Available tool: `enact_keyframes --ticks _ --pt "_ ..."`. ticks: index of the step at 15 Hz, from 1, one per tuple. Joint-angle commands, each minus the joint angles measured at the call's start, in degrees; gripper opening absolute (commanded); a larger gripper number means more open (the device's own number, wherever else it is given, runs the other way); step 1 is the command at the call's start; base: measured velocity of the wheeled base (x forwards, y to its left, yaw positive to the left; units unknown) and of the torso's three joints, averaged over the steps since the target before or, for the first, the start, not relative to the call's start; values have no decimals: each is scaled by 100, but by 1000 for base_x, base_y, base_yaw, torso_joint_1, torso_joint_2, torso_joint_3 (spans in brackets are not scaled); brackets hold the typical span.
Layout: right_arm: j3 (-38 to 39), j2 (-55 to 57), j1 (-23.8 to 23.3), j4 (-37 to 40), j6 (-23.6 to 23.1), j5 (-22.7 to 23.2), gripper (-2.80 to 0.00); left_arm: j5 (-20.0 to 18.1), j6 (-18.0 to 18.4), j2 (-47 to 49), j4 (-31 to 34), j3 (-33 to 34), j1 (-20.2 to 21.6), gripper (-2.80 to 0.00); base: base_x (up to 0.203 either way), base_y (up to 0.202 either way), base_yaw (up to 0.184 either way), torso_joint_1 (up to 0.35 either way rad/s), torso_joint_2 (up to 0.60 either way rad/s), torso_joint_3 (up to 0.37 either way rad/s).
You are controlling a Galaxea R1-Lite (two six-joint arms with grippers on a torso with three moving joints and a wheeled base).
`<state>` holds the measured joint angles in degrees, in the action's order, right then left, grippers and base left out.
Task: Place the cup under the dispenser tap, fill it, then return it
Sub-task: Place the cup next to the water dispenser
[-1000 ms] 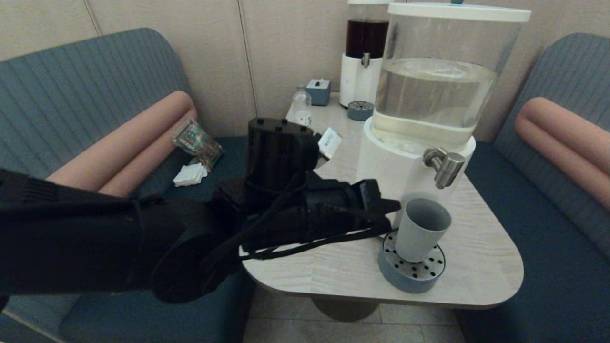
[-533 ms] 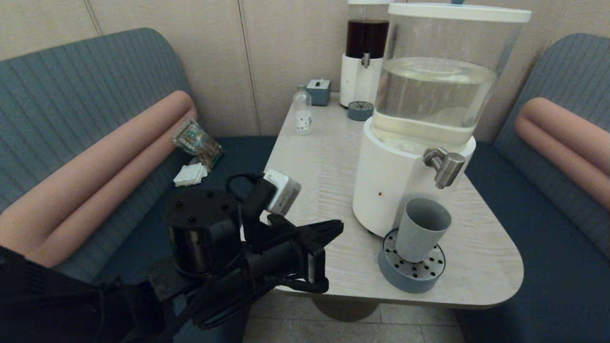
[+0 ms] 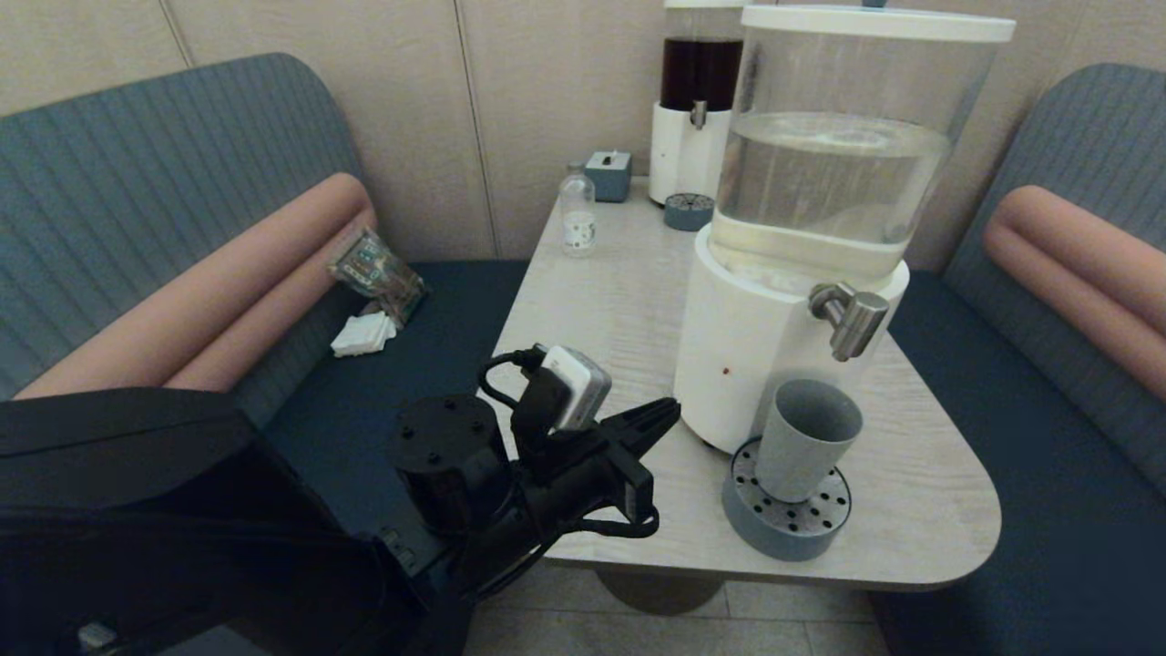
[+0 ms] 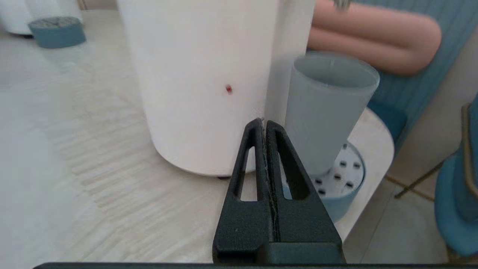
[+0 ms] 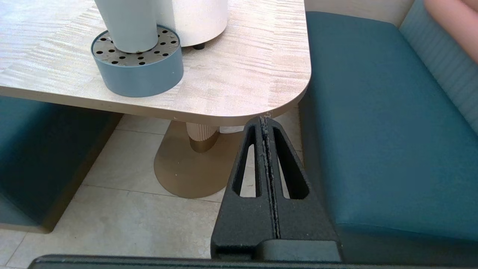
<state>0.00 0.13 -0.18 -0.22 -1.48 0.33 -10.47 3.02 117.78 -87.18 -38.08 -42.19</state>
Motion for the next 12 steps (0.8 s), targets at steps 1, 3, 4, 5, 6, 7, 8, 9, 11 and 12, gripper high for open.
enact_keyframes --ticks 1,3,4,5,6,7,8,9,11,12 --pt "0 4 1 -4 -2 2 -280 -3 -15 217 -49 -8 -80 0 0 0 0 0 0 0" --pt "0 4 1 -4 -2 2 -280 -4 -52 267 -49 -55 -141 0 0 0 0 0 0 0" --pt "0 4 1 -4 -2 2 -280 -36 -42 328 -49 -95 -165 0 0 0 0 0 0 0" --pt "0 4 1 -4 -2 2 -280 -79 -14 438 -49 -157 -173 0 0 0 0 0 0 0" --pt "0 4 1 -4 -2 2 -280 -176 27 572 -49 -322 -180 0 0 0 0 0 0 0" --pt "0 4 1 -4 -2 2 -280 -266 100 723 -49 -519 -201 0 0 0 0 0 0 0" --pt "0 4 1 -4 -2 2 -280 -321 163 871 -45 -721 -231 0 0 0 0 0 0 0" --pt "0 4 1 -4 -2 2 -280 -369 205 1038 -40 -969 -265 0 0 0 0 0 0 0" --pt "0 4 1 -4 -2 2 -280 -412 229 1371 -46 -1413 -386 0 0 0 0 0 0 0" --pt "0 4 1 -4 -2 2 -280 -418 236 1526 -48 -1580 -487 0 0 0 0 0 0 0"
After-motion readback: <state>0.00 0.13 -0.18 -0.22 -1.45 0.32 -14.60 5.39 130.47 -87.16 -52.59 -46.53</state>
